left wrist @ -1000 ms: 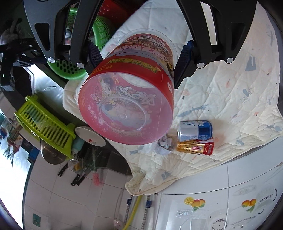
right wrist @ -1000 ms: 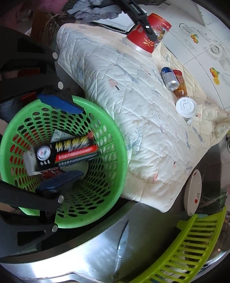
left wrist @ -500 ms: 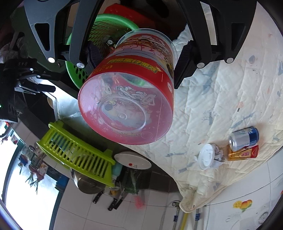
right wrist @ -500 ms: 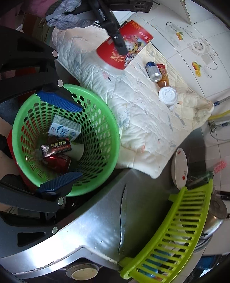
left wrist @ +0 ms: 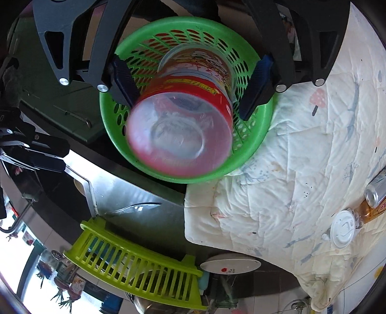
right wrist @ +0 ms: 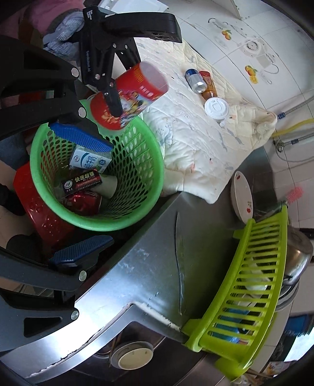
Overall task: Collect trash
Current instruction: 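Lower the red chip tube into the green basket and open the left tool, then move both tools back over the cloth toward the white plastic lid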
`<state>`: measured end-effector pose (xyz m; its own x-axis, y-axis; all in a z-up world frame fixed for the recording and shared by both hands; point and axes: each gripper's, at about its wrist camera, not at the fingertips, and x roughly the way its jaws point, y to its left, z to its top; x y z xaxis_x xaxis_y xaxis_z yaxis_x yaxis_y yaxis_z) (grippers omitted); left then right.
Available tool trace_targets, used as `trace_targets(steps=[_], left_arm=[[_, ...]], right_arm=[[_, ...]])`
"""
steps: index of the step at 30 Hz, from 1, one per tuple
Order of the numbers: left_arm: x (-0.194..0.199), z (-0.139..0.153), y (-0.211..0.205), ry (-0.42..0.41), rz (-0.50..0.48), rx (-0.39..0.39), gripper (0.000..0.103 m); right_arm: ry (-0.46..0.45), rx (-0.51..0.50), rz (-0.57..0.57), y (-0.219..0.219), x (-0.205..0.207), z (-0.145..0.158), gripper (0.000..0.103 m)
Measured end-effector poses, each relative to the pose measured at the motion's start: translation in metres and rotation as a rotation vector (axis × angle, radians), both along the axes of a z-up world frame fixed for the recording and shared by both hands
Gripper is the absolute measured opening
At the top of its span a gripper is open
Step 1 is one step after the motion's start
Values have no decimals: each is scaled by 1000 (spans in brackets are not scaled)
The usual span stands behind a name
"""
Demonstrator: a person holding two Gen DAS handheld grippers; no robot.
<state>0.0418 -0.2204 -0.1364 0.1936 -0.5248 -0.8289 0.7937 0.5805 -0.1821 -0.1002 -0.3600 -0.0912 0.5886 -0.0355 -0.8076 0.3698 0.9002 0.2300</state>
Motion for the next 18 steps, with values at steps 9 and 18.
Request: trace_targets(steps=[9, 18], left_arm=[[2, 7, 10, -1, 26, -13, 90], [31, 17, 58, -24, 165, -39, 90]], right_arm=[[-6, 7, -3, -1, 1, 0, 70], [-10, 3, 56, 14, 24, 2, 70]])
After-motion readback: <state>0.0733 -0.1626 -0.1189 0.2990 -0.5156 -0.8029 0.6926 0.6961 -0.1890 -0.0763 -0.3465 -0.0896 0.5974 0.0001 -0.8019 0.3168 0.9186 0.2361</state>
